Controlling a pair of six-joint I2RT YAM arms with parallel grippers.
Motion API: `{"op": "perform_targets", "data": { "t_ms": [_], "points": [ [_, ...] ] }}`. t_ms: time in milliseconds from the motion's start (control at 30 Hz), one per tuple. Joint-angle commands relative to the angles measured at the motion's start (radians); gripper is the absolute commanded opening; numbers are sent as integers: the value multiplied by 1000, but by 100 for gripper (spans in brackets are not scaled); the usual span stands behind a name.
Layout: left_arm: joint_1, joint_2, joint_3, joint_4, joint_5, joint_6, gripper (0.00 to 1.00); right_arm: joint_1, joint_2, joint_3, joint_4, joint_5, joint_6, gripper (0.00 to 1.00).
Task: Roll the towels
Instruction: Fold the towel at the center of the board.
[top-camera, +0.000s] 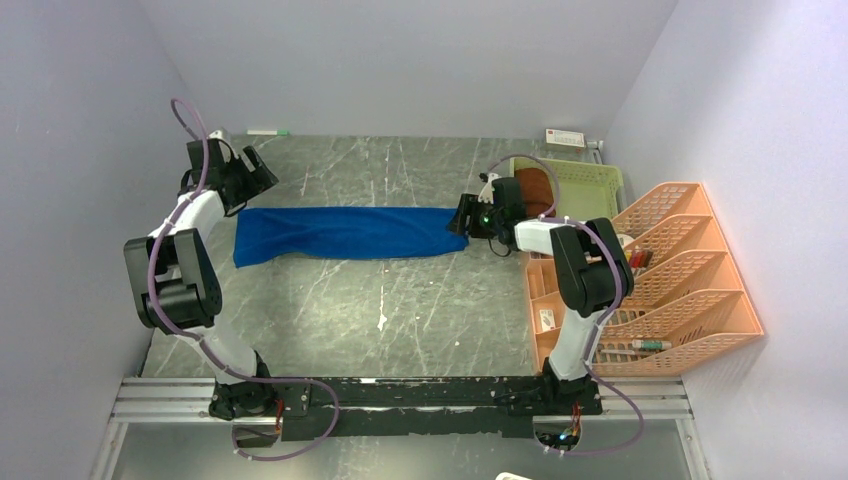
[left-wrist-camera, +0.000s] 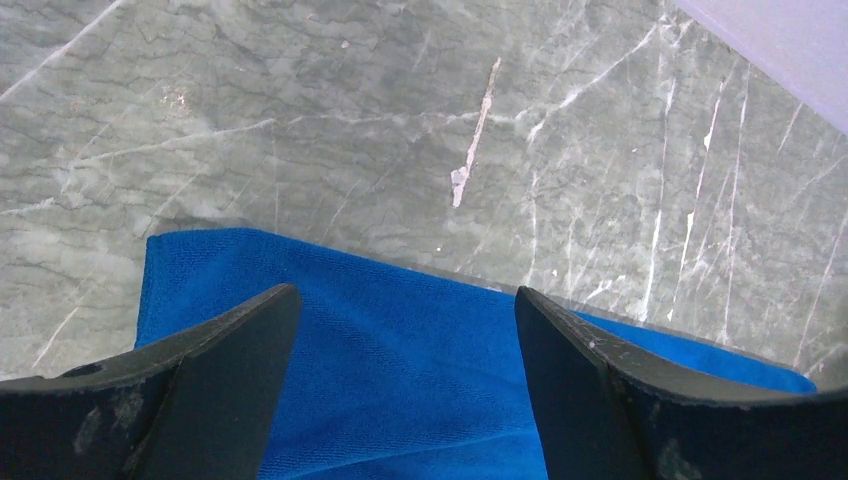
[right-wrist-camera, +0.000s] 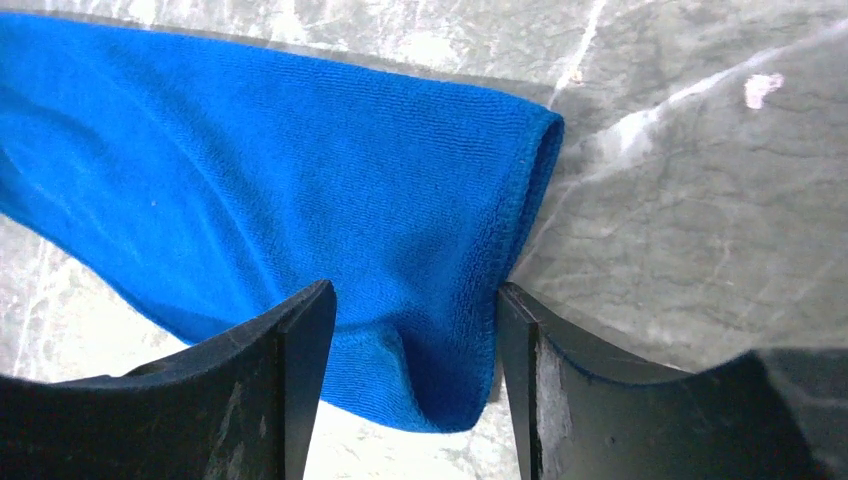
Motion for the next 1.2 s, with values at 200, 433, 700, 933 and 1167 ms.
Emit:
{"op": "perform_targets", "data": {
  "t_ms": [200, 433, 700, 933, 1167],
  "points": [
    [3, -65, -19, 1, 31, 5, 90, -2, 79, -92, 119, -152, 94, 51],
    [3, -87, -25, -3, 38, 3, 90, 0, 97, -60, 113, -146, 109, 24],
    [3, -180, -60, -9, 67, -12, 90, 6, 3, 54, -45, -33, 10, 0],
    [31, -330, -170, 13, 52, -57, 92, 59, -84, 262, -292, 156, -152, 0],
    [81, -388, -216, 18, 92, -74, 91, 5, -127, 330, -405, 240, -273, 0]
  ]
}}
